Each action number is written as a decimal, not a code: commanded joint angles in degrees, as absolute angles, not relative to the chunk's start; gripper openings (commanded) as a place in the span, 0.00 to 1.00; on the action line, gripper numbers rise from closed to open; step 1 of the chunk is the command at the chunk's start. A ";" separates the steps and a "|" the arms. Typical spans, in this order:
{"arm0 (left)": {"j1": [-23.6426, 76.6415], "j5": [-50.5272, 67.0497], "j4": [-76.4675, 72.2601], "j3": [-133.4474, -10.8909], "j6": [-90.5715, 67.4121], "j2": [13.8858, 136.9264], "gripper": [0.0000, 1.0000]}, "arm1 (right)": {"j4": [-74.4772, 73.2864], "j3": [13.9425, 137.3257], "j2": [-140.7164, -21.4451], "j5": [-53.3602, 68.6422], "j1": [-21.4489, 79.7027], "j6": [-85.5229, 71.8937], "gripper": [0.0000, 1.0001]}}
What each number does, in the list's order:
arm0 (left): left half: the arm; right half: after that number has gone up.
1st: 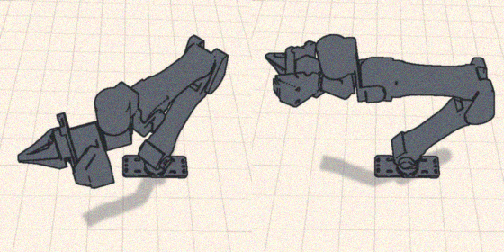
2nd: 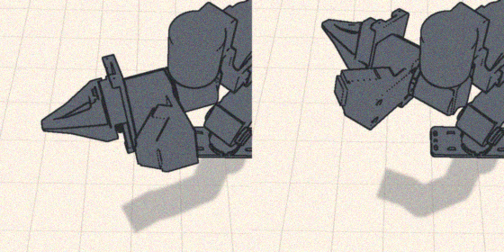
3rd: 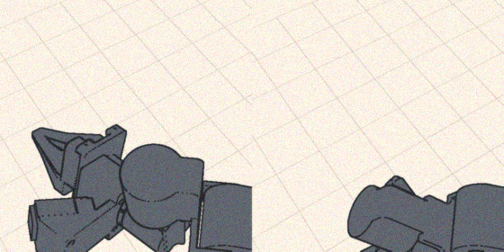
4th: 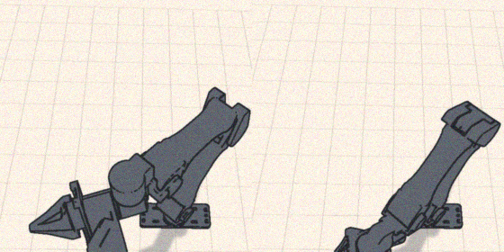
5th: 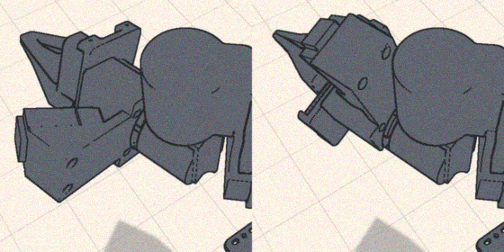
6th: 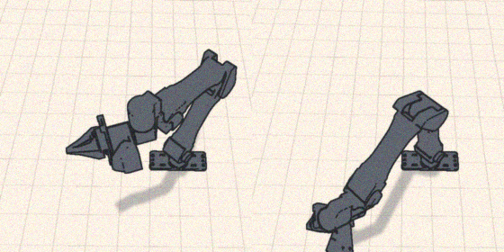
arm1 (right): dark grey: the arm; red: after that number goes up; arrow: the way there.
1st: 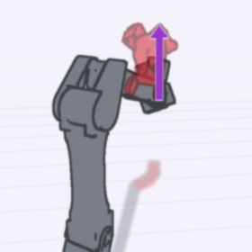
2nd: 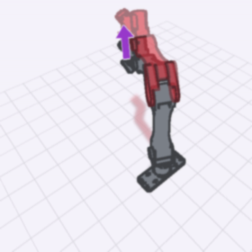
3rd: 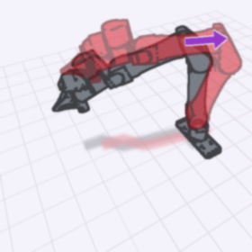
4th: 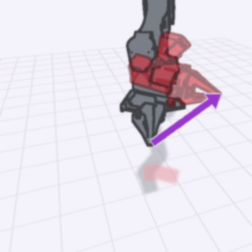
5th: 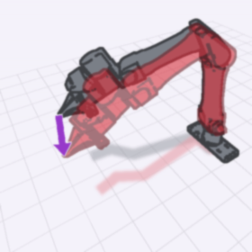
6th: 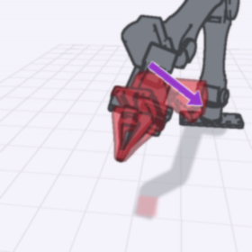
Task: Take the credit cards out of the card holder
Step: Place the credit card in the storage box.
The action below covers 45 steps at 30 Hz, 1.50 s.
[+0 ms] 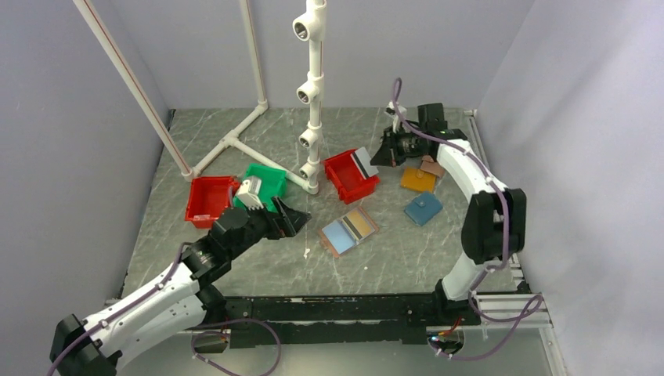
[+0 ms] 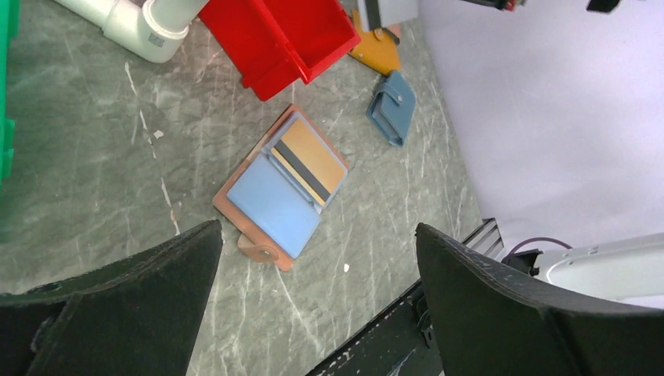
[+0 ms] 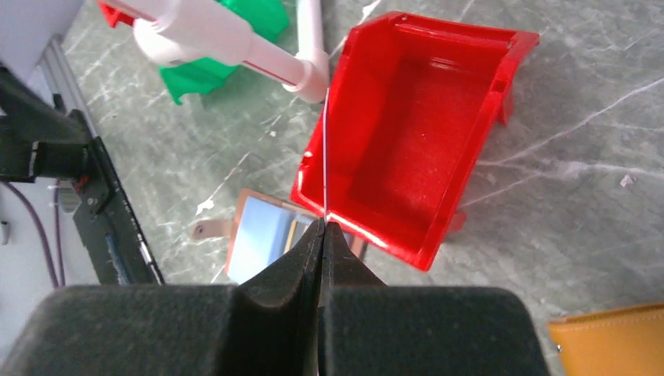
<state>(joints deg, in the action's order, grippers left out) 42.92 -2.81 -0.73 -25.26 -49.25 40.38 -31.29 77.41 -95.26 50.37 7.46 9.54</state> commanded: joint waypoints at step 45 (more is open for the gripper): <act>49.69 2.34 -5.53 -33.45 -56.45 61.06 0.96 | -20.07 41.38 -64.41 59.13 16.33 41.53 0.84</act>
<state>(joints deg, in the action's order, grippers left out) 46.72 5.74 -6.55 -29.78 -59.94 58.61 -27.77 43.18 -63.66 58.96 16.53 44.14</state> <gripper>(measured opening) 0.980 0.841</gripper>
